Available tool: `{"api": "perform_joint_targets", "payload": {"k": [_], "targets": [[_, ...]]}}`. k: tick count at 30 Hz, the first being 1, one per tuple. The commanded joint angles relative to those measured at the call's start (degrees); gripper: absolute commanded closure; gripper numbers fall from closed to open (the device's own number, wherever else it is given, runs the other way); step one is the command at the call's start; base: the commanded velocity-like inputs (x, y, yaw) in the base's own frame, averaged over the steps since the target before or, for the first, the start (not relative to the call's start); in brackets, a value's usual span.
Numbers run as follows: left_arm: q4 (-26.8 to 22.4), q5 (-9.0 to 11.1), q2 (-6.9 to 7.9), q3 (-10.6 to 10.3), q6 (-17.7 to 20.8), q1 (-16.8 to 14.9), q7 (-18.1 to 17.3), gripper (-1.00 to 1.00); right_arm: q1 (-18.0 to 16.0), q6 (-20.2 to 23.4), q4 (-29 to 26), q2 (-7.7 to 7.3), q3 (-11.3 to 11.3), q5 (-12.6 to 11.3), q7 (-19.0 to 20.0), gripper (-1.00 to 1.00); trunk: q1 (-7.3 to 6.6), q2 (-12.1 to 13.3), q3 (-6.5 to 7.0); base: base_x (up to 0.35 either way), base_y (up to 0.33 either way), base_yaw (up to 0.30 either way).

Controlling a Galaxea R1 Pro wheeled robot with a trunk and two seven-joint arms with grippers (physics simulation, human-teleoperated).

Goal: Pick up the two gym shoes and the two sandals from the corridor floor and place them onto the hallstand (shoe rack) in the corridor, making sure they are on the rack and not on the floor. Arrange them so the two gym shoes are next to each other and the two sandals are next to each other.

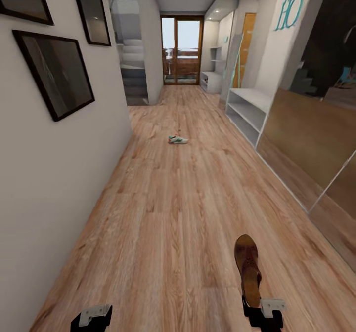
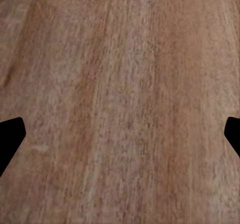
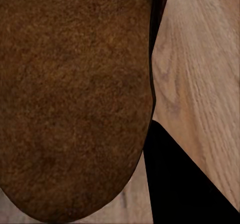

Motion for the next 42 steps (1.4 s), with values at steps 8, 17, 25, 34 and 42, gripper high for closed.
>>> {"api": "perform_joint_targets", "payload": {"k": [8,17,25,34,42], "targets": [[0.07,-0.25,-0.03,0.49,-0.17,-0.05,-0.46,-1.00,-0.03,-0.16,0.02,0.00,-0.35,0.25,0.08,1.00,0.02,-0.02,-0.05,0.336,-0.002,0.044],[0.07,-0.31,-0.04,0.47,-0.18,-0.05,-0.46,-1.00,-0.03,-0.03,4.76,0.02,-0.32,0.22,0.09,1.00,0.02,-0.02,-0.05,0.336,-0.002,0.002],[0.09,-0.32,-0.05,0.41,-0.25,-0.05,-0.46,-1.00,-0.03,0.00,7.29,0.04,-0.32,0.14,0.08,1.00,0.02,-0.02,-0.05,0.336,-0.090,0.000],[0.02,-0.26,-0.05,0.47,-0.25,-0.05,-0.46,-1.00,-0.03,0.08,9.01,0.05,-0.32,0.17,0.09,1.00,0.02,-0.02,-0.05,0.333,-0.141,0.000],[0.00,-0.23,-0.05,0.49,-0.25,-0.02,-0.46,-1.00,-0.03,0.11,9.20,0.10,-0.32,0.17,0.09,1.00,0.02,-0.02,-0.05,0.333,-0.072,0.000]]}}
